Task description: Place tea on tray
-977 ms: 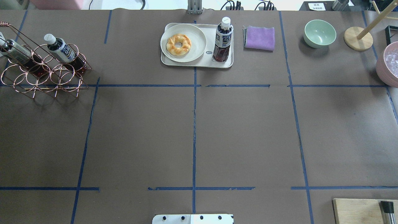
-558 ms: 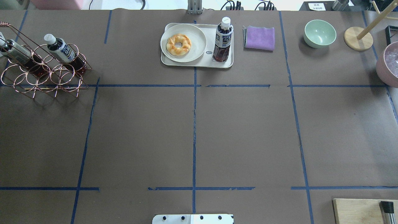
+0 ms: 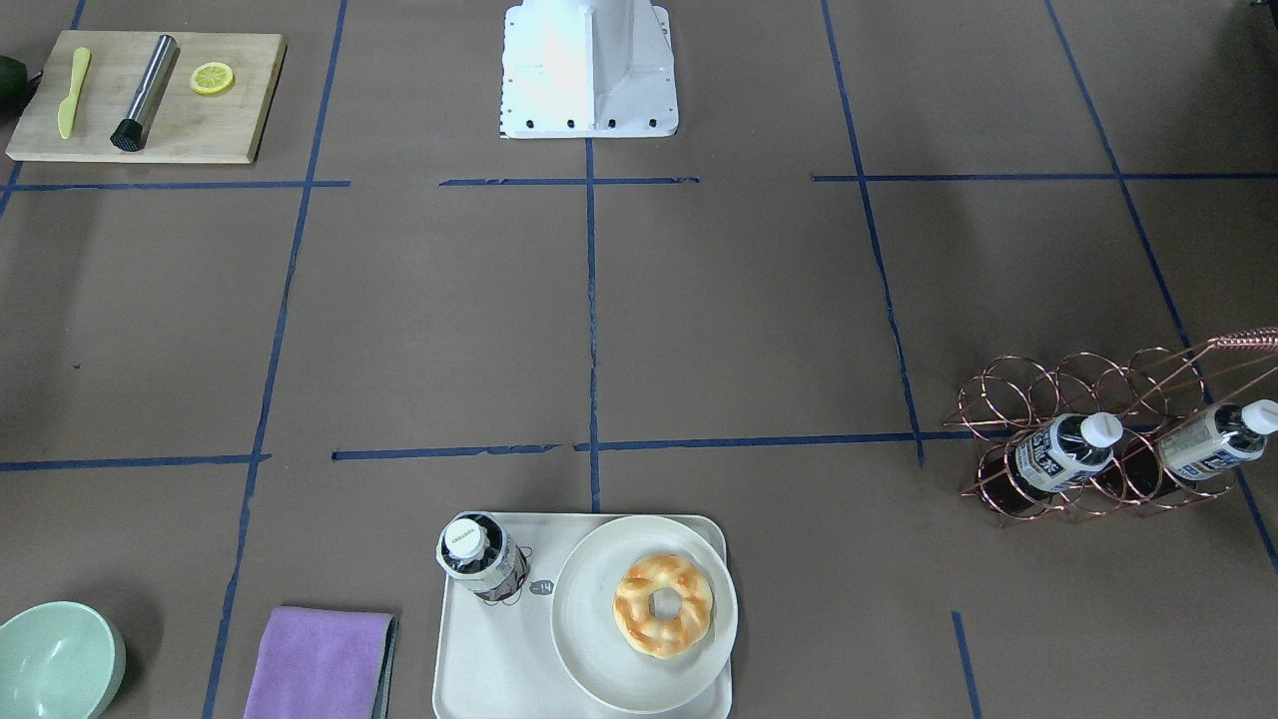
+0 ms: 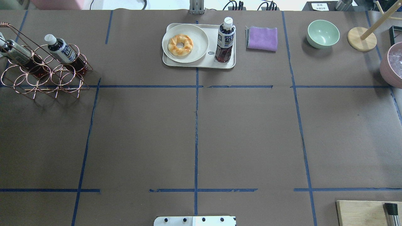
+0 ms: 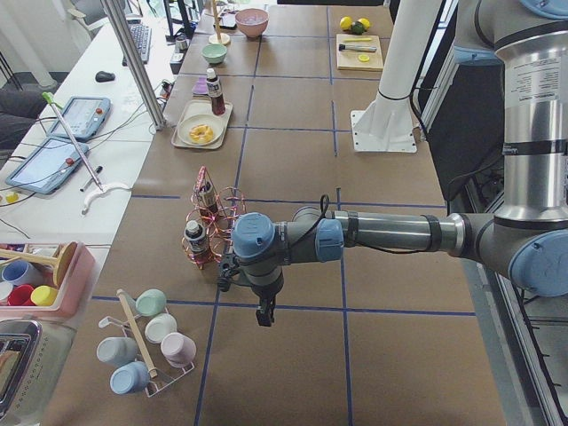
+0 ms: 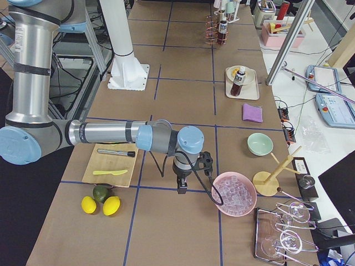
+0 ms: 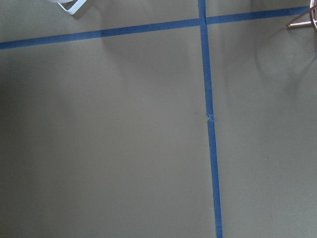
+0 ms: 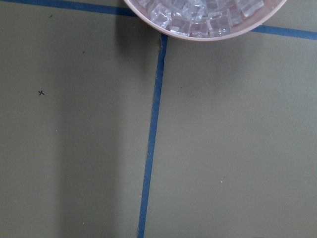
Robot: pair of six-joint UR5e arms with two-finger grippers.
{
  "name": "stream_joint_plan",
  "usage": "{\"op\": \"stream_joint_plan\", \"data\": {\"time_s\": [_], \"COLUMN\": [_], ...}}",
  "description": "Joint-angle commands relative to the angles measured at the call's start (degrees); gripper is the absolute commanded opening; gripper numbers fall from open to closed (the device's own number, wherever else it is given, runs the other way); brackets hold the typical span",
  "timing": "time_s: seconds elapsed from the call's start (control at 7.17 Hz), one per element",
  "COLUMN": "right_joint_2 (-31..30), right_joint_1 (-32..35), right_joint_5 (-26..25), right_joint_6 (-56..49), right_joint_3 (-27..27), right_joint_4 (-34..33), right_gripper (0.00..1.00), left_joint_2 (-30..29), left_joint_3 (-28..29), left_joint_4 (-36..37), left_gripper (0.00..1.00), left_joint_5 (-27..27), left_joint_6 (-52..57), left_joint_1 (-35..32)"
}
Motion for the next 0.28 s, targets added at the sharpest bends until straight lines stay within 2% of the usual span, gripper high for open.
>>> {"op": "stream_joint_plan", "data": {"time_s": [0.0,0.14], "right_joint_2": [-0.09,-0.09], "right_joint_1": [0.00,0.00], "right_joint_5": [0.07,0.15], "right_joint_6": [0.30,0.30], "right_joint_3": [-0.05,-0.05], "right_joint_4": [0.02,0.02], "right_gripper": [1.00,1.00], "left_joint_2": [0.00,0.00], "left_joint_3": [-0.09,-0.09], "left_joint_4": [0.07,0.07], "left_gripper": [1.00,1.00], "left_joint_5": [0.00,0.00], "left_joint_6": [0.00,0.00], "left_joint_1": [0.01,0.01]}}
